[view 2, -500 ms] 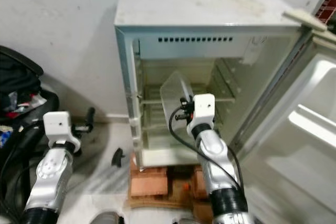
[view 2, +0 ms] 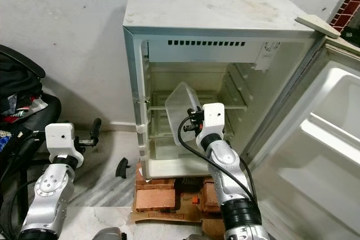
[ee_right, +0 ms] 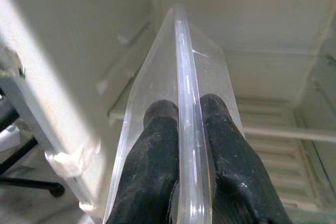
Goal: Restocking fridge
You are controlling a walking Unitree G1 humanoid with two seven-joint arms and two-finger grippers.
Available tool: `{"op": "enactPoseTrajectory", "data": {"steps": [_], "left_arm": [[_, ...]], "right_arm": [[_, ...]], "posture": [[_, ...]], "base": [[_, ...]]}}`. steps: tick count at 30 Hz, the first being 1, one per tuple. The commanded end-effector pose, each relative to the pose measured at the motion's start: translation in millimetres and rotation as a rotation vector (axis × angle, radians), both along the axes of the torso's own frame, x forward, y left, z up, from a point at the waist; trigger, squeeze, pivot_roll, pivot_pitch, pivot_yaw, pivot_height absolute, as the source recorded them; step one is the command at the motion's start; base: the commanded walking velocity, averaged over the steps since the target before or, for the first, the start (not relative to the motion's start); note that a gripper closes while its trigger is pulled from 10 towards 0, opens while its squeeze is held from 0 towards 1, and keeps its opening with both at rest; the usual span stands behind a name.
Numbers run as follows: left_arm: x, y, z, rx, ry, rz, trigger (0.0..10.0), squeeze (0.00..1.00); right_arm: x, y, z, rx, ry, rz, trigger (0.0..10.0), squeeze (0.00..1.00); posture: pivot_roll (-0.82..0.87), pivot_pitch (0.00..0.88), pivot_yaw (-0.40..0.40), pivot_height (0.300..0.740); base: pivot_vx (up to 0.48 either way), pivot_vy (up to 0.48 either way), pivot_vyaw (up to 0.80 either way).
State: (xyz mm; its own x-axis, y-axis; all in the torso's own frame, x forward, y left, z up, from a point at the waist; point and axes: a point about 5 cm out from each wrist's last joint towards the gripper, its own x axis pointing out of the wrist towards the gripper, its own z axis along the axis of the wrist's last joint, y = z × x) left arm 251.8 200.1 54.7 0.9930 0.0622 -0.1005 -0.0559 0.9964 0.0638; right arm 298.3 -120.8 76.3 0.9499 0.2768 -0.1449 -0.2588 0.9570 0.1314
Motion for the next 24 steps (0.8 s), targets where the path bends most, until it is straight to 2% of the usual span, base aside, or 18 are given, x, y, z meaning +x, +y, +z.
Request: {"op": "enactPoseTrajectory", "data": {"steps": [1, 8, 24], "left_arm": [[1.4, 1.8, 5.9, 0.006, -0.018, 0.004, 10.0, 0.0], [2.2, 1.6, 8.1, 0.007, -0.019, 0.007, 10.0, 0.0], [1.0, 0.3, 7.6, 0.0, -0.008, 0.001, 10.0, 0.0]], "right_arm": [[3.2, -2.3, 3.4, 0.014, -0.008, -0.007, 10.0, 0.0], [1.5, -1.4, 1.4, 0.02, 0.003, 0.004, 10.0, 0.0], [0.2, -2.1, -0.9, 0.026, 0.015, 0.004, 10.0, 0.0]], "posture": [[0.05, 0.013, -0.072, 0.74], [0.05, 0.019, -0.072, 0.74], [0.05, 0.024, -0.07, 0.74]], "base": [[0.27, 0.0, 0.0], [0.251, 0.0, 0.0], [0.0, 0.0, 0.0]]}}
